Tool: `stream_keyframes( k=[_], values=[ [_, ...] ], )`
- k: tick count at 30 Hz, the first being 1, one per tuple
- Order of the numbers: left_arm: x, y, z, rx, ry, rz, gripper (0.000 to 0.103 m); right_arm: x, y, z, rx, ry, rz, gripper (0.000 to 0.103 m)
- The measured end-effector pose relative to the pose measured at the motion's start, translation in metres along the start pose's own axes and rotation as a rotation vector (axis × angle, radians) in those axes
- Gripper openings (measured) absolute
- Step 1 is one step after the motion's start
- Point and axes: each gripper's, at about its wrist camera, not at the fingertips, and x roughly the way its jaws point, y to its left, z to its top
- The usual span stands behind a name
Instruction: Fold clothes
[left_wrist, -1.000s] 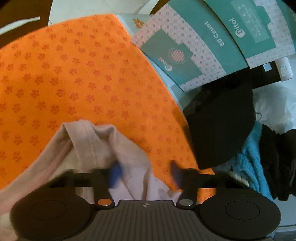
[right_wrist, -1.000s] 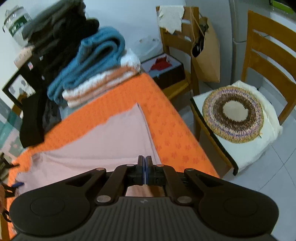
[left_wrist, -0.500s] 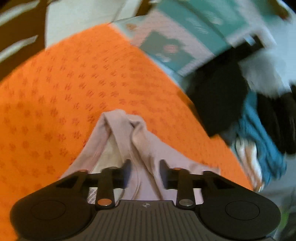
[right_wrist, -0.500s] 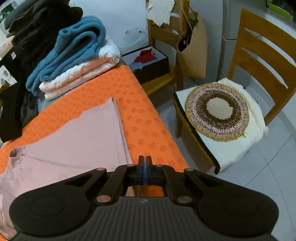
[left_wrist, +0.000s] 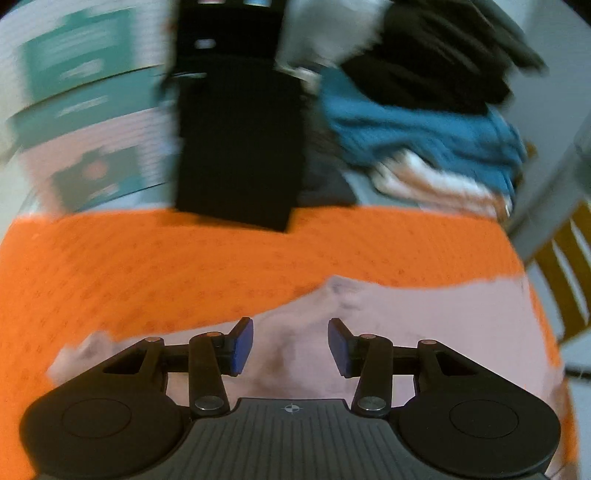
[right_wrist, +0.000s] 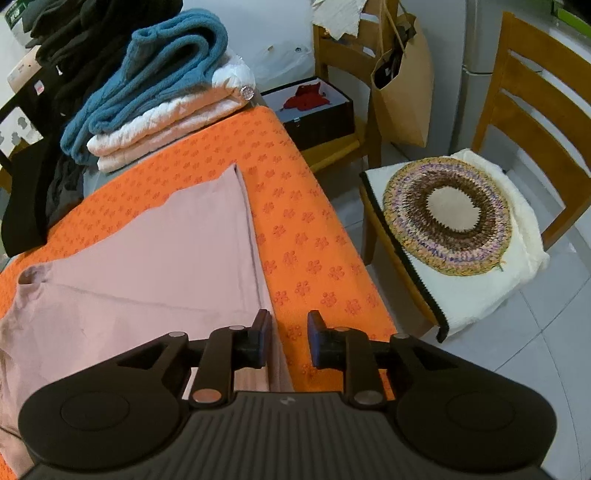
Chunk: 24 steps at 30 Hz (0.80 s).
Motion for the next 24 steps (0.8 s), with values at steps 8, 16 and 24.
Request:
stream_keyframes(
  k=[8,16,24],
  values=[
    [0.034,-0.028,0.005,0.171,0.005,0.014,0.047,-0.009,0.0,0.004,0.062,-0.028,0.036,0.03],
    [0.044,-0.031,0.0,0.209,0.023,0.029,0.038,0.0,0.006,-0.001,0.043,0.021,0.059,0.039],
    [0.049,-0.017,0.006,0.148,-0.018,0.007,0.007,0.011,0.013,0.004,0.0,0.009,0.061,0.005]
  ],
)
